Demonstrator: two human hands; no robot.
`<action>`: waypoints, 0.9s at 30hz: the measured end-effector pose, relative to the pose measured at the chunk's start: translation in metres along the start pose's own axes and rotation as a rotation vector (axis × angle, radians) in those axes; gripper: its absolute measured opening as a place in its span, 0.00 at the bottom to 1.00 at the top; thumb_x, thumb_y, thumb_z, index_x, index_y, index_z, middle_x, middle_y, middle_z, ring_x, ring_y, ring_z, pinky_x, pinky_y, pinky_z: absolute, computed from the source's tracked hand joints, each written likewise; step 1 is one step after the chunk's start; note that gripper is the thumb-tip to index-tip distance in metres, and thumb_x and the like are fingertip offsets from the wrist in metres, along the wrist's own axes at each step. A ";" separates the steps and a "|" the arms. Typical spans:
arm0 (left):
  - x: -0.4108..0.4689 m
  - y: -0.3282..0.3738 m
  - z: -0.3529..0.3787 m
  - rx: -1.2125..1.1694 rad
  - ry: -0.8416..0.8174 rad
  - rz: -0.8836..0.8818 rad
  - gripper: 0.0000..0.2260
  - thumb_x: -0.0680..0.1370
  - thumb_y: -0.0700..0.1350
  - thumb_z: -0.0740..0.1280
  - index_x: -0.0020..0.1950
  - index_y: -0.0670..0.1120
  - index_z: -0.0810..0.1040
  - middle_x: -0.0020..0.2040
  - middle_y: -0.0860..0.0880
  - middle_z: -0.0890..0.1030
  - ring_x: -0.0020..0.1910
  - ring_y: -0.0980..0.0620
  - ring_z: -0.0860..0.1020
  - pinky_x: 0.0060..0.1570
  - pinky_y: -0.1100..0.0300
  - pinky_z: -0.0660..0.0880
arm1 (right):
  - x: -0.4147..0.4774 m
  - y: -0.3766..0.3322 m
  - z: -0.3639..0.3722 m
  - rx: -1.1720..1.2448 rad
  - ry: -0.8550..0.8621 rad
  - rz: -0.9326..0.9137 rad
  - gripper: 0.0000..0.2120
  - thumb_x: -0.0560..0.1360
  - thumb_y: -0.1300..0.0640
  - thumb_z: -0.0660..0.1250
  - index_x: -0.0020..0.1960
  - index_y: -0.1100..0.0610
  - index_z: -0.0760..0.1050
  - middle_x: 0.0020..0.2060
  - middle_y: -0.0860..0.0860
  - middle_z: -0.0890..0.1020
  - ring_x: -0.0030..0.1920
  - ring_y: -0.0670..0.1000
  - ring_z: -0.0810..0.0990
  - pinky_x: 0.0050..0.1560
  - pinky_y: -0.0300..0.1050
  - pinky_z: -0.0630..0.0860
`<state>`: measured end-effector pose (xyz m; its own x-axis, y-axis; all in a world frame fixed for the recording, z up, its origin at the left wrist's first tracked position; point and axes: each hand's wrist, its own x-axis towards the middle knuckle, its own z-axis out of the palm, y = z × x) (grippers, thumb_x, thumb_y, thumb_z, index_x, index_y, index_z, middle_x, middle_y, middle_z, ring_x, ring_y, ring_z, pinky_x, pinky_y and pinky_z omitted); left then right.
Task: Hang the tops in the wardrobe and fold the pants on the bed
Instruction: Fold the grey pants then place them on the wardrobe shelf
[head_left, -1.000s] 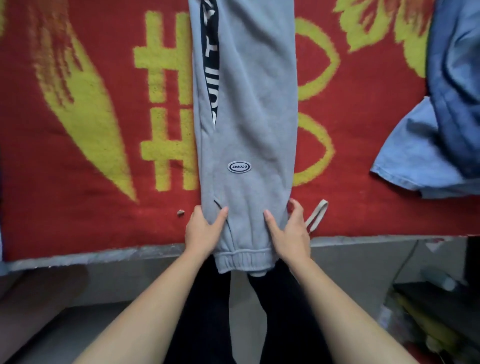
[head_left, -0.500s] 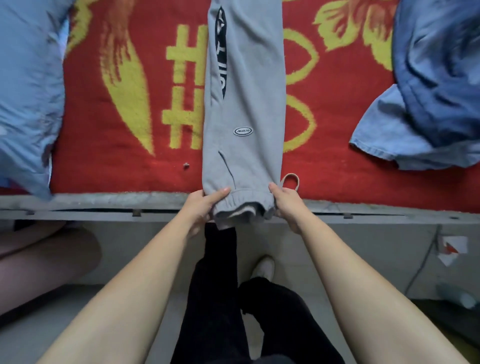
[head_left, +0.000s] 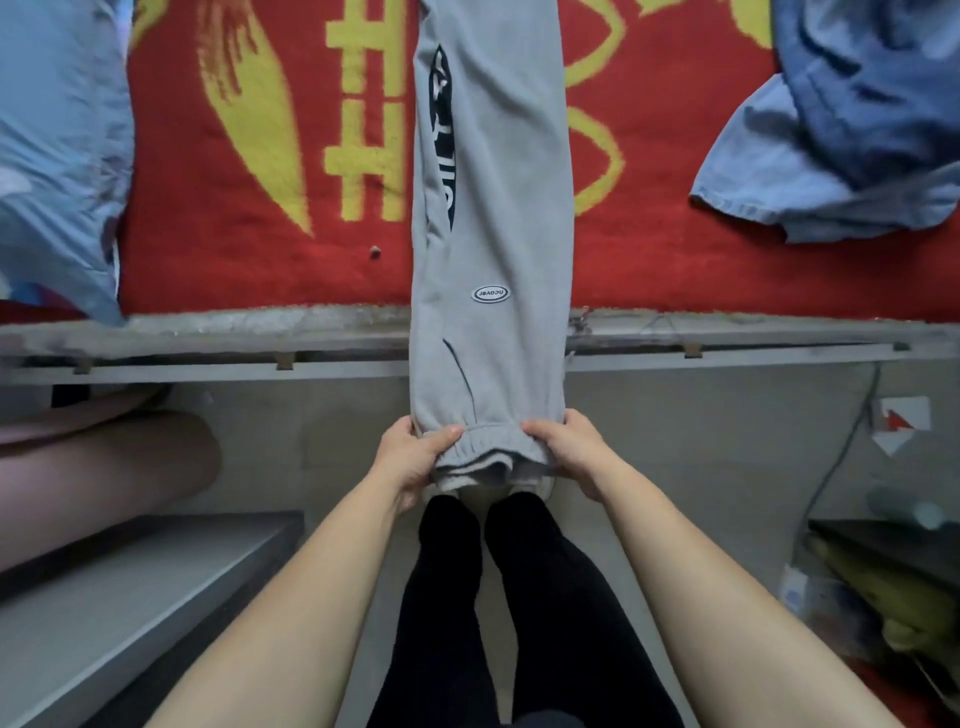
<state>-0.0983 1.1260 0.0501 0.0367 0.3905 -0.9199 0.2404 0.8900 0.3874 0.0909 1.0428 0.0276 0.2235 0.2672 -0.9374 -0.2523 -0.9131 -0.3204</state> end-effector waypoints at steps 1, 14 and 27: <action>0.002 -0.013 -0.003 0.025 0.006 -0.022 0.17 0.72 0.37 0.75 0.59 0.39 0.77 0.54 0.41 0.84 0.50 0.45 0.84 0.50 0.51 0.80 | -0.001 0.012 0.005 -0.034 0.028 0.015 0.34 0.60 0.44 0.75 0.62 0.56 0.75 0.56 0.51 0.82 0.55 0.54 0.82 0.58 0.56 0.80; -0.002 0.031 -0.005 0.031 0.006 -0.058 0.15 0.71 0.40 0.69 0.56 0.41 0.72 0.36 0.45 0.78 0.23 0.55 0.76 0.29 0.58 0.78 | -0.022 -0.015 -0.002 0.102 -0.002 0.002 0.20 0.72 0.38 0.70 0.48 0.55 0.77 0.41 0.50 0.78 0.41 0.52 0.79 0.40 0.44 0.79; 0.078 0.155 0.040 0.098 -0.064 0.277 0.27 0.80 0.45 0.64 0.78 0.51 0.59 0.73 0.48 0.67 0.70 0.50 0.68 0.63 0.50 0.71 | 0.052 -0.155 -0.034 0.359 0.097 -0.180 0.20 0.78 0.42 0.64 0.65 0.52 0.72 0.52 0.53 0.81 0.45 0.51 0.82 0.40 0.43 0.78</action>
<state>-0.0197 1.2851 0.0356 0.1739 0.5969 -0.7832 0.3053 0.7235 0.6192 0.1732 1.1877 0.0329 0.3775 0.3671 -0.8501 -0.5098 -0.6840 -0.5218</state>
